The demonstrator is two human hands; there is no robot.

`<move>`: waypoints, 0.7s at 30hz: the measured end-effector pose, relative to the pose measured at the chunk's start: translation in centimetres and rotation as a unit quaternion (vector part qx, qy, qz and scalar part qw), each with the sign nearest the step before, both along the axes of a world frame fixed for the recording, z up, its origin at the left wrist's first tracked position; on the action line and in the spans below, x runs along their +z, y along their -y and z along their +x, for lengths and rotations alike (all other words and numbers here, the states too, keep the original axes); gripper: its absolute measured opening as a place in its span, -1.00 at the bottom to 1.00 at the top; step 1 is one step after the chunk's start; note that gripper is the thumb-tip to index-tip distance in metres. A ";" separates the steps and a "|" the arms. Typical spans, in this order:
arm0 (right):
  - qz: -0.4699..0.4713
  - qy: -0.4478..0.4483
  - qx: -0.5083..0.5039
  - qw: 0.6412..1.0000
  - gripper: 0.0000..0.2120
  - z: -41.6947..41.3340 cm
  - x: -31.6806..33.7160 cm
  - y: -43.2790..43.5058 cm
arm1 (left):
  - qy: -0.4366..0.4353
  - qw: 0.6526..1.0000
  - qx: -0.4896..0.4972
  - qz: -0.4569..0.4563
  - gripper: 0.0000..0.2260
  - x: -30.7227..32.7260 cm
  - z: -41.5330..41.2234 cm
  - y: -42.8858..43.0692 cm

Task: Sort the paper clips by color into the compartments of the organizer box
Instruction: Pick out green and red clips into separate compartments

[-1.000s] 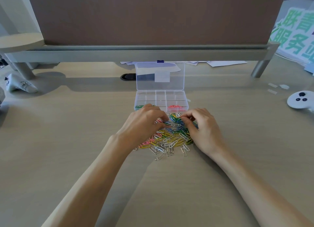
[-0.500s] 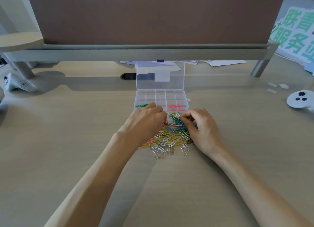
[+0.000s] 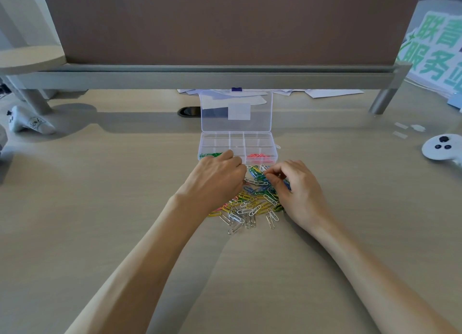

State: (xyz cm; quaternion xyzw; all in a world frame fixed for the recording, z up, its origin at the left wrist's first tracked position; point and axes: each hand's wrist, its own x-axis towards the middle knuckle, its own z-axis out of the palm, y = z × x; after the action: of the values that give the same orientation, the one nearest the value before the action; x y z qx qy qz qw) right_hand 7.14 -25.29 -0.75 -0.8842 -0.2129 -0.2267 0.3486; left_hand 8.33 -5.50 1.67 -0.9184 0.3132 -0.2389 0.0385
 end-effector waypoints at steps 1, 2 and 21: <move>-0.001 0.001 0.000 1.000 -0.97 0.0 0.0 0.0 | 0.002 1.000 -0.001 -0.001 -0.89 0.0 0.0 0.0; -0.002 0.001 0.000 1.000 -0.98 0.0 0.0 0.0 | 0.003 1.000 -0.002 -0.002 -0.89 -0.1 0.0 0.0; 0.009 -0.011 0.003 1.000 -0.96 -0.2 0.5 -0.1 | -0.181 0.957 0.028 -0.225 -0.88 0.6 -0.6 0.7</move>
State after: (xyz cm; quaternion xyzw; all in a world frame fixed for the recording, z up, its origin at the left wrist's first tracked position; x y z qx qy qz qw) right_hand 6.89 -25.21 -0.28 -0.8827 -0.2102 -0.2181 0.3593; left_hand 7.77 -6.20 2.29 -0.9396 0.2273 -0.1313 -0.2196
